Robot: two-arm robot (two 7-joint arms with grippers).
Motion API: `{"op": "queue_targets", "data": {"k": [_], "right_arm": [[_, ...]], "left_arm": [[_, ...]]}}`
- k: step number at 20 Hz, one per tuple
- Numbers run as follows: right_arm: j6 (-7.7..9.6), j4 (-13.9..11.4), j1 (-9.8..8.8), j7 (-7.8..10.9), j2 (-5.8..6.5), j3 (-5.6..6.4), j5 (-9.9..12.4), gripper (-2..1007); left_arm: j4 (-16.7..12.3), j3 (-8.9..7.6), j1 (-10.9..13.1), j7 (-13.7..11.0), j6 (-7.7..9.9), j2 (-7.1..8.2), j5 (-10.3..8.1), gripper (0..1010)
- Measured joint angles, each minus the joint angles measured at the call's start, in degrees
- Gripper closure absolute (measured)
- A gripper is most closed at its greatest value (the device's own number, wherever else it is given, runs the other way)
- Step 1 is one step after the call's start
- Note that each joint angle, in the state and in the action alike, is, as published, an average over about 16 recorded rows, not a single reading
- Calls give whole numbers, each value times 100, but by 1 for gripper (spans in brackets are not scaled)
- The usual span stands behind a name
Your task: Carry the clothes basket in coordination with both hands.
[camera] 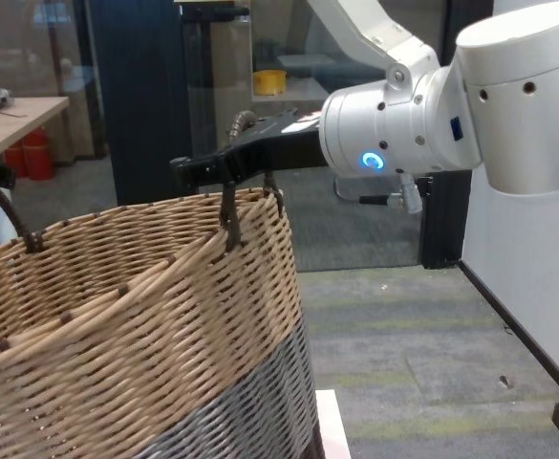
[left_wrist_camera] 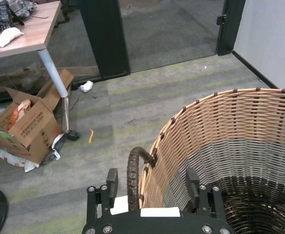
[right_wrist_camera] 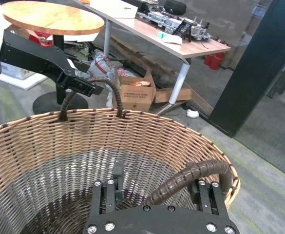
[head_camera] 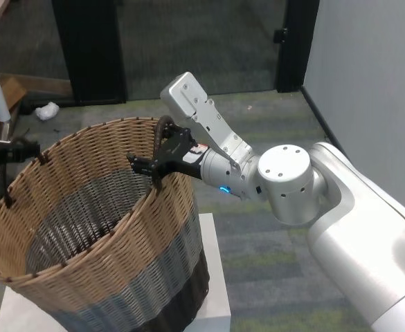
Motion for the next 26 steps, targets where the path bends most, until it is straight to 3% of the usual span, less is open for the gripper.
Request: {"op": "queue_targets", "data": {"k": [6, 11, 19, 26], "right_arm": [[1, -2, -2, 0, 0, 0, 0, 91], [2, -3, -2, 1, 0, 0, 0, 20], [33, -4, 2, 50, 9, 1, 17, 0], [323, -10, 55, 355, 144, -30, 139, 0]], "left_arm": [[-1, 0, 2, 3, 2, 0, 2, 43], [-1, 0, 3, 4, 3, 0, 3, 10], [-1, 0, 3, 5, 4, 0, 4, 8], [0, 1, 3, 5, 4, 0, 3, 8]]}}
